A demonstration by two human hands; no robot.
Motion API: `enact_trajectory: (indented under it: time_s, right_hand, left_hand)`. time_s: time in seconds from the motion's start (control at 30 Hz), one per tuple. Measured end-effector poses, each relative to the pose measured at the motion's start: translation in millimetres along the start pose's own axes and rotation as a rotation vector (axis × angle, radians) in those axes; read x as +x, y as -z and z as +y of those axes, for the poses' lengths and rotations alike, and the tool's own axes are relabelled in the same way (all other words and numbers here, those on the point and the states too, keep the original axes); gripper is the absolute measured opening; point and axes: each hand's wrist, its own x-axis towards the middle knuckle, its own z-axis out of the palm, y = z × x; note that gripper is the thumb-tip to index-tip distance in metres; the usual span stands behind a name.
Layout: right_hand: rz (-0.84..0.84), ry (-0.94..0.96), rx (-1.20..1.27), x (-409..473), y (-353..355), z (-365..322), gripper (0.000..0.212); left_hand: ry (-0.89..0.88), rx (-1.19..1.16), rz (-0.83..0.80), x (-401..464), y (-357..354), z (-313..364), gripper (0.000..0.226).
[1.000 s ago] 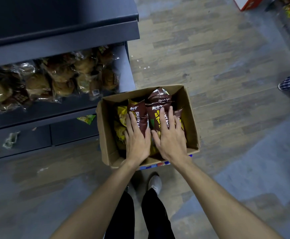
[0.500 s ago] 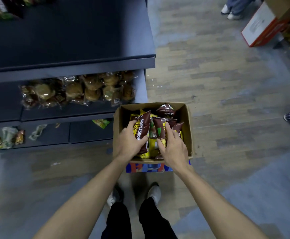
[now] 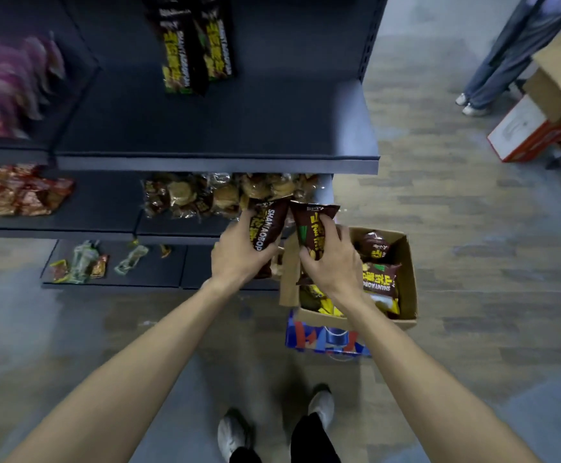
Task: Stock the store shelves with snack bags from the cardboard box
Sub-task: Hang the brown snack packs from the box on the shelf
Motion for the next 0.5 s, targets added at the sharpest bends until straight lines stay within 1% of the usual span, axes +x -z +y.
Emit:
enact_trajectory:
  time_s: [0.17,0.3,0.4,0.5]
  right_hand:
    - [0.066,0.089,0.009,15.1,-1.2,-87.8,0.069]
    - [0.108,0.164,0.031,36.6,-1.1,-150.4,0.067]
    - [0.127,0.199,0.028,55.5,-1.7,-179.3,0.066]
    - [0.141,0.205,0.007,81.5,-7.2,-190.4,0.068]
  left_hand:
    - [-0.066,0.135,0.079,1.6,80.2,-42.0,0.067]
    - [-0.037,0.139,0.197,20.0,138.9,-63.5,0.068]
    - [-0.034,0.146,0.229,38.9,165.2,-74.2,0.067]
    - [-0.053,0.173,0.242,60.3,175.8,-80.4,0.066]
